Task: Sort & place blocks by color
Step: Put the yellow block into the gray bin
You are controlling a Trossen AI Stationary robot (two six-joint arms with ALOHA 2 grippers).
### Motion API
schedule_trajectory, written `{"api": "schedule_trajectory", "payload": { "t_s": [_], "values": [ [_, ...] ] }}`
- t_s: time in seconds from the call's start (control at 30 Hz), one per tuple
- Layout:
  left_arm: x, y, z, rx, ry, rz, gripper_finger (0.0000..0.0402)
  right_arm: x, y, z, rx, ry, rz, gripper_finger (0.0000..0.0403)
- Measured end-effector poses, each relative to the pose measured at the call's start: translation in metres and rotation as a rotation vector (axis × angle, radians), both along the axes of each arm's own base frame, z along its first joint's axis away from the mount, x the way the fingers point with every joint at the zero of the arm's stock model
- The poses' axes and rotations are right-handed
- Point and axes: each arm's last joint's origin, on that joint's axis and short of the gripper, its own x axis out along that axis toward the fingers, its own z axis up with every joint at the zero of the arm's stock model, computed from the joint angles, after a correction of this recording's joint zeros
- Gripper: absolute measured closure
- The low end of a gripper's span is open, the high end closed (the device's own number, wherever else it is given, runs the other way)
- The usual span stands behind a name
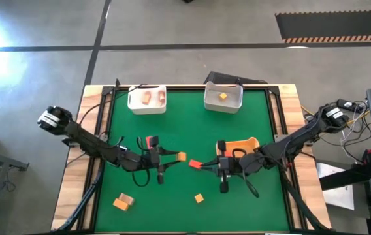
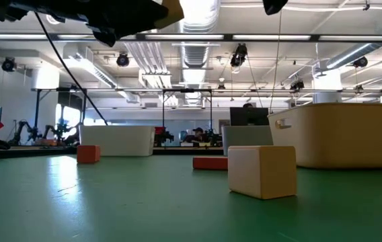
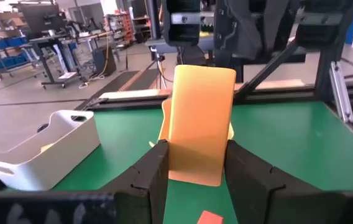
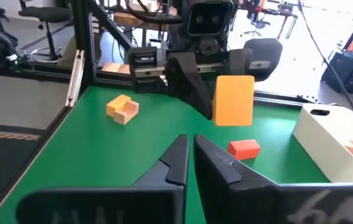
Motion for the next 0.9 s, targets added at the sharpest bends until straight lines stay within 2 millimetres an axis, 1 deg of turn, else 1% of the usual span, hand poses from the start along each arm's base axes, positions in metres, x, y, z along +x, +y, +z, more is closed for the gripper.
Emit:
{"api": "schedule_trajectory", "payload": {
  "t_s": [0.13, 0.4, 0.57, 0.73, 0.9],
  "values": [
    [0.0, 0.0, -0.003, 0.003, 0.011, 0.0, 0.0286, 0.0, -0.001, 0.0, 0.0, -0.004, -0.04, 0.0347],
    [-0.001, 0.0, -0.005, -0.022, 0.009, 0.003, 0.0286, 0.002, -0.003, 0.0, -0.008, -0.028, -0.117, 0.0235],
    [-0.002, 0.001, -0.008, -0.043, 0.014, 0.005, 0.0286, 0.006, -0.004, -0.003, -0.026, -0.039, -0.131, 0.0179],
    [-0.002, 0.001, -0.008, -0.043, 0.013, 0.005, 0.0285, 0.01, -0.009, -0.003, -0.033, -0.051, -0.152, 0.0147],
    [-0.002, 0.001, -0.008, -0.044, 0.014, 0.005, 0.0285, 0.012, -0.012, -0.001, -0.037, -0.066, -0.162, 0.0138]
  ]
}}
